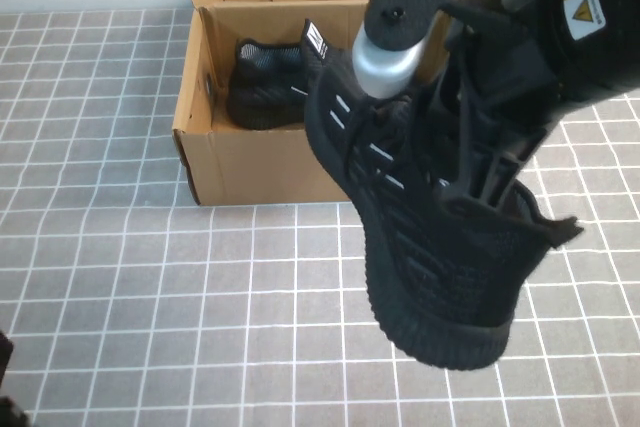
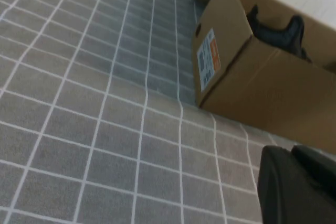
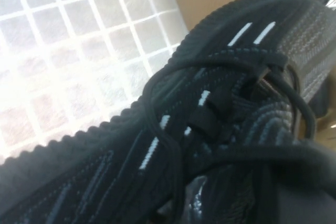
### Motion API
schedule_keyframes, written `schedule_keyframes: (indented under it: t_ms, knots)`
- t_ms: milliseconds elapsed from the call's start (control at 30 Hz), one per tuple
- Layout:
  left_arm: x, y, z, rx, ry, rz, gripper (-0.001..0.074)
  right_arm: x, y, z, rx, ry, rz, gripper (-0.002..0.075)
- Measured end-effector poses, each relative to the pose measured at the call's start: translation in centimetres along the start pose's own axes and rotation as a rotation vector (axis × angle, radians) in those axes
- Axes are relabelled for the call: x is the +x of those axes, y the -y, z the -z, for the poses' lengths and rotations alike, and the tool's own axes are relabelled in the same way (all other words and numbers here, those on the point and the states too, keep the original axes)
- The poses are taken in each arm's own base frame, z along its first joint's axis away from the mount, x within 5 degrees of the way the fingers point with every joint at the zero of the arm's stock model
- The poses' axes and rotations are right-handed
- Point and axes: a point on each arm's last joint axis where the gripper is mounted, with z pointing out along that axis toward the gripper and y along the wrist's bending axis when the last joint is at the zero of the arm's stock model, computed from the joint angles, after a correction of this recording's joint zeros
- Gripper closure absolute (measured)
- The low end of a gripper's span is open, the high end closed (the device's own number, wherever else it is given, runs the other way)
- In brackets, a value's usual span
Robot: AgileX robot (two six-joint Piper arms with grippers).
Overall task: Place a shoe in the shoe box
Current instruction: Hand over the shoe
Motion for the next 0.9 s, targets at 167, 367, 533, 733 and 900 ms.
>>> schedule_keyframes:
  t_ms: [167,367,533,733,900]
  knots:
    - [-4.4,2.5,-0.5,0.023,-0.173,-0.142,0.0736,-0.3,1.1,-1.2,0.066,0.019,-0.079,0.0701]
    - [-9.5,5.7,-3.1,0.154,-0.252,-0.325,0.0736,0.5,5.2,-1.9,0.134,0.059,-0.261,0.0701]
    - [-11.9,7.6,-7.0,0.269,-0.376,-0.389,0.0736,1.7,9.3,-2.4,0.160,0.067,-0.369,0.0701]
    - [-13.8,9.5,-12.6,0.449,-0.517,-0.463,0.0736,3.0,13.6,-3.9,0.086,0.106,-0.446,0.0701]
    - [-15.3,10.8,-16.4,0.578,-0.522,-0.512,0.0736,3.8,16.0,-5.6,-0.044,0.155,-0.443,0.0701]
